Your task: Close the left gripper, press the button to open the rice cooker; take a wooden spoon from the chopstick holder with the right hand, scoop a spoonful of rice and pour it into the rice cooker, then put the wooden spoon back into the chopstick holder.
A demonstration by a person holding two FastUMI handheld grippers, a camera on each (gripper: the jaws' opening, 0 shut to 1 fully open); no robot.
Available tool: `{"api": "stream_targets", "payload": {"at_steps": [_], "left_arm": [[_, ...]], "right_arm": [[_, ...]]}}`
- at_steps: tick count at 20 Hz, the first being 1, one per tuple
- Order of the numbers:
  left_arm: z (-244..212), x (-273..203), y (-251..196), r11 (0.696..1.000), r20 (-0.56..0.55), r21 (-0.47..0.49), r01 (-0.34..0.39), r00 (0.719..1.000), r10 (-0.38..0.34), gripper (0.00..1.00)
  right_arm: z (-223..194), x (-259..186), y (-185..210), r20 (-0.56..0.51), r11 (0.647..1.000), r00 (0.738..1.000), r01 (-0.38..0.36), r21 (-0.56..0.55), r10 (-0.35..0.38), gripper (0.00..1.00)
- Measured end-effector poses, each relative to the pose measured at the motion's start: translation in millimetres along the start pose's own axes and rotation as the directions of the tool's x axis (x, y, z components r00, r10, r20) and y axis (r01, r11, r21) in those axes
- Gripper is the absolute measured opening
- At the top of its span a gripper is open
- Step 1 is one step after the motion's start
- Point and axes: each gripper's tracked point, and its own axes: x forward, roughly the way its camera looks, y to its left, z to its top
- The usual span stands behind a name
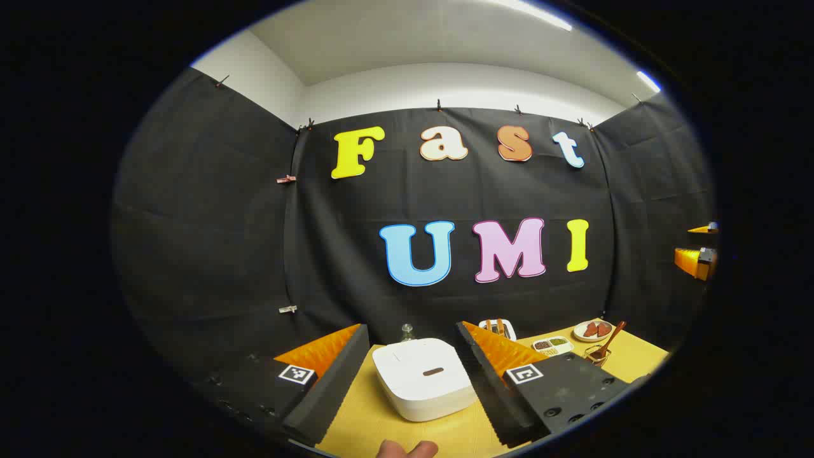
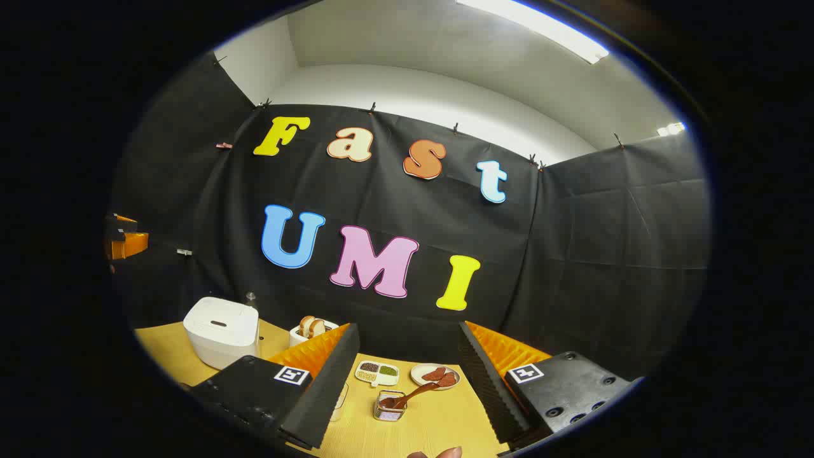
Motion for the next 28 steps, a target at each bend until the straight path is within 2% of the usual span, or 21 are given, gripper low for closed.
{"api": "stream_targets", "payload": {"at_steps": [5, 9, 15, 21, 22, 23, 25, 26, 28], "left_arm": [[-2.2, -0.2, -2.8, 1.000, -0.012, -0.008, -0.003, 1.000, 0.003, 0.94], [-3.6, 2.6, -3.0, 1.000, -0.003, 0.021, 0.002, 1.000, -0.002, 0.94], [-6.7, 5.1, -7.5, 1.000, -0.007, -0.002, 0.013, 1.000, -0.013, 0.94], [-5.6, 10.5, -20.0, 0.998, -0.003, -0.021, 0.067, 0.998, -0.067, 0.94], [-4.9, 12.3, -22.3, 0.997, -0.001, -0.019, 0.079, 0.997, -0.079, 0.91], [-6.3, 13.3, -27.0, 0.995, -0.004, -0.020, 0.101, 0.995, -0.102, 0.86], [-12.8, 17.6, -39.3, 0.986, -0.029, -0.024, 0.164, 0.986, -0.165, 0.67], [-17.7, 17.4, -49.6, 0.975, -0.048, -0.034, 0.218, 0.974, -0.220, 0.47], [-34.9, 20.4, -60.5, 0.953, -0.105, -0.077, 0.293, 0.948, -0.300, 0.16]], "right_arm": [[2.9, 4.1, 0.8, 0.011, 1.000, 1.000, -0.009, -0.010, 0.009, 0.97], [1.7, 2.6, 0.4, 0.017, 1.000, 1.000, -0.002, -0.007, 0.002, 0.97], [-1.6, 1.0, -6.6, 0.017, 0.999, 1.000, 0.017, -0.028, -0.017, 0.97], [-7.6, 4.0, -15.5, 0.000, 0.999, 1.000, 0.029, -0.031, -0.029, 0.97], [-8.6, 4.2, -17.5, 0.000, 0.999, 0.999, 0.033, -0.034, -0.033, 0.97], [-8.7, 3.9, -19.0, 0.000, 0.999, 0.999, 0.038, -0.036, -0.038, 0.97], [-9.1, 4.9, -21.8, 0.001, 0.998, 0.999, 0.046, -0.037, -0.046, 0.97], [-10.9, 5.6, -23.1, -0.004, 0.998, 0.999, 0.049, -0.037, -0.049, 0.97], [-14.8, 6.9, -23.6, -0.017, 0.998, 0.998, 0.054, -0.036, -0.054, 0.97]]}}
